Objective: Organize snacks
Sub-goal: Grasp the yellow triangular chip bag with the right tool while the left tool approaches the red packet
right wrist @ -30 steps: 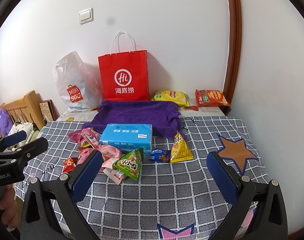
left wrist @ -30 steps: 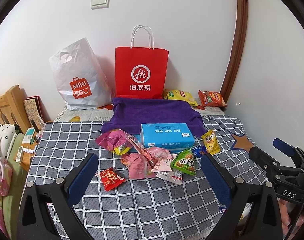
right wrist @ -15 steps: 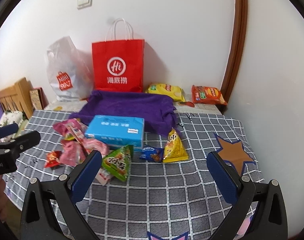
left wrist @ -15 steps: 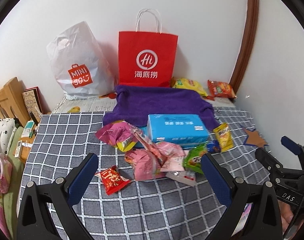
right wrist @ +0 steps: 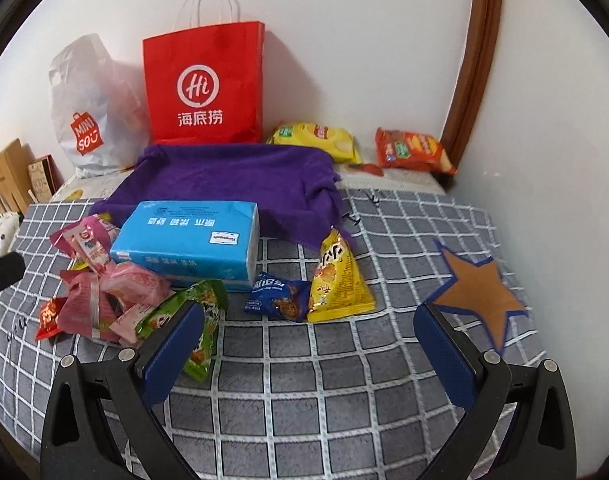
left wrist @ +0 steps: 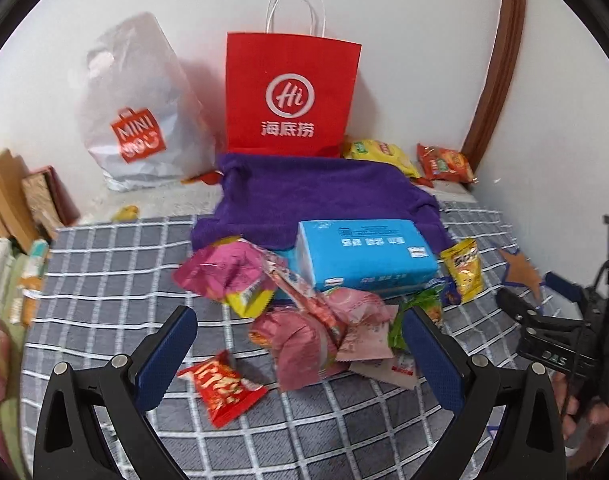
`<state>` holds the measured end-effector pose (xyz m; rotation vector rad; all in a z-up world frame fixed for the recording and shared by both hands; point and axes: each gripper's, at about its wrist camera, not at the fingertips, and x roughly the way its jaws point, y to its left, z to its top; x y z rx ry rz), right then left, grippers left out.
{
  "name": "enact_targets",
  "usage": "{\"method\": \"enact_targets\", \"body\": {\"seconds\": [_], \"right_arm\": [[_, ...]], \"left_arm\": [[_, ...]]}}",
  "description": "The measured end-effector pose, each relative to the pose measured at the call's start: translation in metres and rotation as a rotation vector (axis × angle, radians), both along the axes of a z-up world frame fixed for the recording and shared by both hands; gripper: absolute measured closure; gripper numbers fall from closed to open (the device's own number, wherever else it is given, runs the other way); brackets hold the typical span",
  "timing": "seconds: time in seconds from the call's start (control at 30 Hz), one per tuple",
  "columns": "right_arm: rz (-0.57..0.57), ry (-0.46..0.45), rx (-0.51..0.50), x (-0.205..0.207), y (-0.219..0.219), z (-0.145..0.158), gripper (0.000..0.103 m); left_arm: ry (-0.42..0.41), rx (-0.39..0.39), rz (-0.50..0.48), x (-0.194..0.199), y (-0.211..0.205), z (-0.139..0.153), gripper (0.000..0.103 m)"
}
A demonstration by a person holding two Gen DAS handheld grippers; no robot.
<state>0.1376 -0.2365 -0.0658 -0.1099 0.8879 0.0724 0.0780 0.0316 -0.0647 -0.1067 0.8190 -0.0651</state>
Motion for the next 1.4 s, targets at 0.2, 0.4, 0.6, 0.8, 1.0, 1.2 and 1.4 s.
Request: {"method": "enact_targets", "body": {"seconds": [0.2,0.4,0.6,0.8,1.0,1.2,1.4], "right_arm": [[-0.013,0.024,0.048,0.019,-0.009,-0.016,0.001],[-0.014,0.065,0.062,0.038,-0.016,-0.034,0.005],[-0.023,0.109,0.144,0.05,-0.027,-0.051,0.005],[-0.052,0.135,0.162,0.061,-0.033,-0.067,0.005],[-0.043,0.157,0.153,0.072,-0.029,-0.081,0.006],[-0.033,0.182,0.141,0.08,-0.02,-0.094,0.006],[-0.021,0.17,0.13,0.08,-0.016,-0.1,0.026]], "left_arm": [[-0.009,0.012,0.036,0.015,0.013,-0.012,0.001],[0.026,0.058,0.066,0.03,0.025,-0.017,0.001],[0.037,0.068,0.07,0.04,0.031,-0.025,0.001],[0.041,0.045,0.064,0.047,0.033,-0.031,0.001],[0.046,0.01,0.048,0.051,0.033,-0.035,0.001],[0.055,0.013,0.047,0.054,0.036,-0.04,0.001],[0.079,0.015,0.08,0.055,0.049,-0.048,0.001]]}}
